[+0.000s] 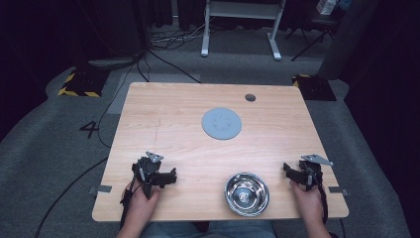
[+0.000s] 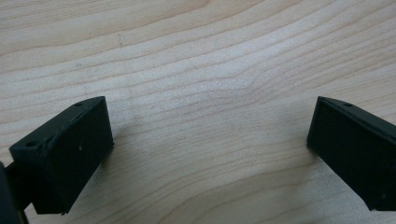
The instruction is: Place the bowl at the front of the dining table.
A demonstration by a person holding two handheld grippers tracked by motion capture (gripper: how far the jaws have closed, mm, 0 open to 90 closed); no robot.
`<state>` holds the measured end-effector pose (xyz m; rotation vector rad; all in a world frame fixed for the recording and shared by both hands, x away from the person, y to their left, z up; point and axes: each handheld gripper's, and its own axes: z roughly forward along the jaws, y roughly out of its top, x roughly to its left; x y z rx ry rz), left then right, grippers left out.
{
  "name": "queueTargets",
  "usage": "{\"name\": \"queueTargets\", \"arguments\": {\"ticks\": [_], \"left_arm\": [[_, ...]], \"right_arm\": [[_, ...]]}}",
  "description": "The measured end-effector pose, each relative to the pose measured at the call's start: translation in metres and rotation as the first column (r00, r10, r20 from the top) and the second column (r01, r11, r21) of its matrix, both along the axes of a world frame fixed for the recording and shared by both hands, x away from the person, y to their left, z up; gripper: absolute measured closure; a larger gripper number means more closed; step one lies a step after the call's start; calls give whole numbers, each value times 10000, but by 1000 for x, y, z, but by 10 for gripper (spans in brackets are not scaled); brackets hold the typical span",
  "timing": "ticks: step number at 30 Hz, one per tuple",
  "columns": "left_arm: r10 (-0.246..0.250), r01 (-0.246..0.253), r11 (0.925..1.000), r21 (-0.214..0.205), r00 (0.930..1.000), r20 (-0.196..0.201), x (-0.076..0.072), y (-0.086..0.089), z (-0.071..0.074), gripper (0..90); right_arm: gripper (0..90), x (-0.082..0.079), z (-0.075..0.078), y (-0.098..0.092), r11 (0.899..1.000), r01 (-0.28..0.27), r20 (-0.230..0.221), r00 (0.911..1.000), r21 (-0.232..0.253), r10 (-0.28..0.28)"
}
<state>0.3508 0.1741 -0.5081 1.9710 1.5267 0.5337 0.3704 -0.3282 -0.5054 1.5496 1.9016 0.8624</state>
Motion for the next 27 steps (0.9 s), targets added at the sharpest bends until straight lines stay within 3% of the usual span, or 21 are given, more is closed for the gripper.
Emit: {"name": "queueTargets", "arguments": {"ticks": [27], "left_arm": [[0,0,10000,7,10000,4,0,0,0,4]], "right_arm": [[322,0,0,-1,10000,-70,-14,10000,56,70]]}}
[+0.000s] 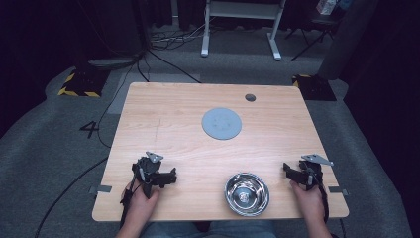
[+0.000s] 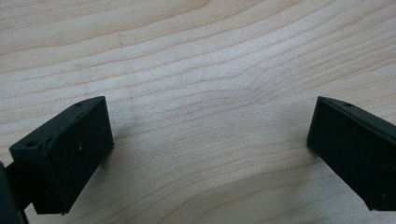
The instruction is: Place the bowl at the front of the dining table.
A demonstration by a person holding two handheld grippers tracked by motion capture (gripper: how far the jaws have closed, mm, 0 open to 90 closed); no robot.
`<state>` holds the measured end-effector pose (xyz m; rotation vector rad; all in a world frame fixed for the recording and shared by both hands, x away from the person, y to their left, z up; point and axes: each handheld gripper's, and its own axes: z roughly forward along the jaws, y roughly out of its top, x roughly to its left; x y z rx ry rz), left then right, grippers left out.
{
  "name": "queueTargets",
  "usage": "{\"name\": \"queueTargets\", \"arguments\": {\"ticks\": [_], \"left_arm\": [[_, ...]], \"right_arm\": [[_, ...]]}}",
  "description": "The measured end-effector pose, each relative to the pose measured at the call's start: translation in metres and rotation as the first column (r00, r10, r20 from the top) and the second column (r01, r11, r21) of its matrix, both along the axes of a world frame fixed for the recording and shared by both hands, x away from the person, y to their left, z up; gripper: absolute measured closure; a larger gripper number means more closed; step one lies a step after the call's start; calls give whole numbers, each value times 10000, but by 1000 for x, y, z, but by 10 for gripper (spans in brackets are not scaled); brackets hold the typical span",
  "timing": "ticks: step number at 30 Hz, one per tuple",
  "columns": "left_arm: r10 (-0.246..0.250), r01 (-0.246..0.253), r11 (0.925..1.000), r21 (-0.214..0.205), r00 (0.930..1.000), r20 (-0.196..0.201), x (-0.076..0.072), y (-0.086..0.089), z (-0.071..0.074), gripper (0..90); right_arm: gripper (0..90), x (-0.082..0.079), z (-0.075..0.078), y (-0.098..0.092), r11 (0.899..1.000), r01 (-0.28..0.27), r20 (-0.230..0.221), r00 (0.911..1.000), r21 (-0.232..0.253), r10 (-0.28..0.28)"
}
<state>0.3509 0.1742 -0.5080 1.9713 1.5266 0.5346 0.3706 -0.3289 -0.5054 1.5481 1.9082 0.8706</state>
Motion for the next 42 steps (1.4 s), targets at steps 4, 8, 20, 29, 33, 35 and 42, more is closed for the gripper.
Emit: {"name": "queueTargets", "arguments": {"ticks": [4,8,20,29,33,35,42], "left_arm": [[4,-4,10000,-6,10000,-2,0,0,0,4],[9,-9,10000,-7,10000,-2,0,0,0,4],[116,-116,9999,29,9999,-18,5,-2,0,2],[118,-118,9999,27,9999,-16,5,-2,0,2],[119,-119,9999,26,9999,-18,5,-2,0,2],[120,-120,9999,25,9999,-15,5,-2,0,2],[108,-108,9999,32,9999,-19,4,-2,0,2]], "right_arm": [[323,0,0,0,10000,25,-24,10000,-6,-25],[350,1,3,0,10000,48,-312,9995,16,-48],[394,-6,18,-4,9989,-121,-793,9967,452,157],[395,-17,45,2,9959,-777,-604,9949,471,805],[394,-21,55,6,9895,-1101,-534,9919,942,1154],[394,-22,57,7,9888,-1166,-521,9912,932,1218],[392,-25,69,20,9823,-1625,-470,9848,928,1673]]}}
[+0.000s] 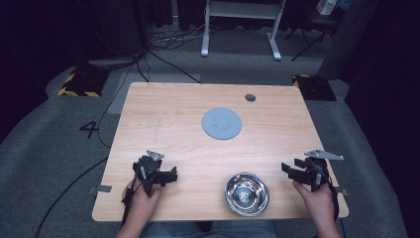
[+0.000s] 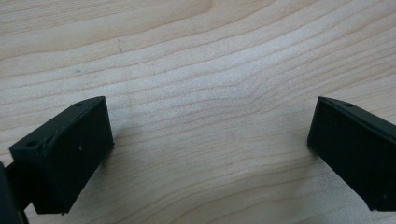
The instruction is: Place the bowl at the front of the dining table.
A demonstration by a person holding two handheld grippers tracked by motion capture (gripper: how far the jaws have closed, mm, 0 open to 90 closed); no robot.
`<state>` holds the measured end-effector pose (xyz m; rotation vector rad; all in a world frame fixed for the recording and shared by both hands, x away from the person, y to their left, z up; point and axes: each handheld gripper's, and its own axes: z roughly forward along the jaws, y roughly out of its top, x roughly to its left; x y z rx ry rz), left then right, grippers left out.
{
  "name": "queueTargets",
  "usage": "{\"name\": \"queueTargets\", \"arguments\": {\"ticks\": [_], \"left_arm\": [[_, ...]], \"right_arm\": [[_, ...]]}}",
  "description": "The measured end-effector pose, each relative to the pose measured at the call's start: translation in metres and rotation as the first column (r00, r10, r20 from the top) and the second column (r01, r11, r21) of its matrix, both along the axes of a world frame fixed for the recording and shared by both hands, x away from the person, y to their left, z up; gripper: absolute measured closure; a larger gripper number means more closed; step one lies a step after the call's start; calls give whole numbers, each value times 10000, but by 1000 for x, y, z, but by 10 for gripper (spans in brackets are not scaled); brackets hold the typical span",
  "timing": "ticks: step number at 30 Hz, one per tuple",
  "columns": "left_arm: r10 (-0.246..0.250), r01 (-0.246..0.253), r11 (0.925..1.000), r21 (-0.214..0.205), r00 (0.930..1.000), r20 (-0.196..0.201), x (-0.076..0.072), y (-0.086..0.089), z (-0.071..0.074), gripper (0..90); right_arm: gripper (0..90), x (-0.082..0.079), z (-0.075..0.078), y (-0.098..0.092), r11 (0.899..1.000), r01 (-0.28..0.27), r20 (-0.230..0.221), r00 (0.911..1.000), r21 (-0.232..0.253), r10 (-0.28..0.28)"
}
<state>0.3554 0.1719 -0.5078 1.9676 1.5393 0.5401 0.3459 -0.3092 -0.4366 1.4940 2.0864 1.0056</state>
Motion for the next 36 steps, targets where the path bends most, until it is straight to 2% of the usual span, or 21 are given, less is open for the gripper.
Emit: {"name": "queueTargets", "arguments": {"ticks": [12,18,29,35,36], "left_arm": [[0,0,10000,-11,10000,0,0,0,0,2],[1,-1,10000,-20,10000,-8,0,0,0,2],[0,0,10000,-13,10000,-2,0,0,0,2],[1,-1,10000,-13,10000,-2,0,0,0,2],[2,-2,10000,-20,10000,-7,0,0,0,2]], "right_arm": [[387,-4,9,35,9946,-1040,-114,9945,-65,1039],[384,-5,13,44,9898,-1423,-139,9898,-112,1421],[385,-6,8,63,9778,-2088,-567,9766,-180,2075],[391,-3,5,73,9694,-2447,-896,9661,-178,2422],[393,-1,3,74,9670,-2544,-1050,9620,-107,2519]]}}
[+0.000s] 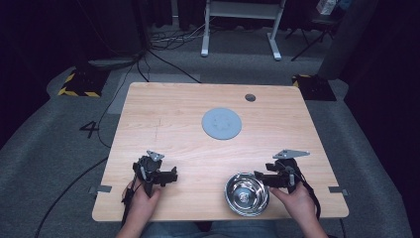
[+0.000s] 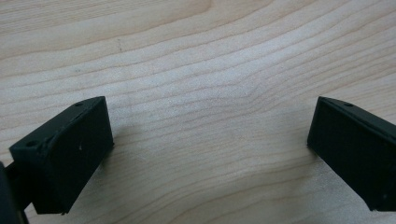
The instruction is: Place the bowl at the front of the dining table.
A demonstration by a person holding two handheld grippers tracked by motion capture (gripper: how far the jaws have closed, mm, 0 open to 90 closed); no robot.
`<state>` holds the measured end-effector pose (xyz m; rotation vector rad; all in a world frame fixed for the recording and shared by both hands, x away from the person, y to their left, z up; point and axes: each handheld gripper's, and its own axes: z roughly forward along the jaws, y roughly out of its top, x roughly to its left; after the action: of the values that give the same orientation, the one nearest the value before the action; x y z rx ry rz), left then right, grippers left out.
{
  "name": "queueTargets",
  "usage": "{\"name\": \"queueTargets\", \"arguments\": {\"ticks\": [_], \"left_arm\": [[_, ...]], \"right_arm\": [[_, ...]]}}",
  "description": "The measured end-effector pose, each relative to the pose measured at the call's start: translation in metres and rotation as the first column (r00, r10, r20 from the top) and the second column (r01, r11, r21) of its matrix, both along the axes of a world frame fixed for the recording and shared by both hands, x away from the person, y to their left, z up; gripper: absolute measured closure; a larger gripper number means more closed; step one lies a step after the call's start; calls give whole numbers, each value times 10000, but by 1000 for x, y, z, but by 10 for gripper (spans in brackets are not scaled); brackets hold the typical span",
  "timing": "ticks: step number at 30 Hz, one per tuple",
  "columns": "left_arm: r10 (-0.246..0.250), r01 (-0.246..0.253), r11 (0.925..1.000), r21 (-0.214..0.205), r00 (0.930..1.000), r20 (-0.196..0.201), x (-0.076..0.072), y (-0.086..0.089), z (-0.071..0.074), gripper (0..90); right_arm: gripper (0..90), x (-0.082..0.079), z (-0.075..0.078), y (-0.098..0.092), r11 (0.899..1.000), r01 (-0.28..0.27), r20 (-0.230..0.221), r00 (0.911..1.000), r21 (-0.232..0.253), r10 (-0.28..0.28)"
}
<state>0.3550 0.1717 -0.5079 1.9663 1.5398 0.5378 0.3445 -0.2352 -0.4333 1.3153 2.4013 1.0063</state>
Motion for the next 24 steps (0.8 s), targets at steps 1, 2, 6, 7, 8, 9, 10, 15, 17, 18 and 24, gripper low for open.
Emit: {"name": "queueTargets", "arguments": {"ticks": [1,2,6,7,8,9,10,15,17,18,24], "left_arm": [[0,0,10000,9,10000,5,0,0,0,2],[0,0,10000,9,10000,5,0,0,0,2],[-1,1,10000,9,10000,6,0,0,0,2],[-1,1,10000,9,10000,6,0,0,0,2],[-1,1,10000,8,10000,7,0,0,0,3],[0,0,10000,6,10000,5,0,0,0,3],[0,0,10000,5,10000,5,0,0,0,3],[0,0,10000,-1,10000,-1,0,0,0,2],[-2,2,10000,6,10000,4,0,0,0,2],[1,-1,10000,4,10000,5,0,0,0,2],[4,-4,10000,-3,10000,-7,0,0,0,2]], "right_arm": [[393,1,-1,0,10000,-38,-85,10000,-7,38],[393,1,-1,0,10000,-38,-85,10000,-7,38],[405,5,-9,0,9998,-178,-611,9980,92,183],[408,5,-11,1,9998,-178,-759,9969,91,185],[418,5,-12,2,9997,-247,-852,9960,76,253],[428,5,-16,3,9994,-337,-970,9947,24,337],[446,7,-19,4,9991,-436,-1188,9920,4,433],[492,11,-26,4,9972,-714,-1710,9825,237,744],[523,15,-31,2,9965,-739,-2091,9746,402,807],[536,17,-32,1,9963,-732,-2207,9719,450,814],[648,20,-39,5,9952,-944,-2825,9543,256,978]]}}
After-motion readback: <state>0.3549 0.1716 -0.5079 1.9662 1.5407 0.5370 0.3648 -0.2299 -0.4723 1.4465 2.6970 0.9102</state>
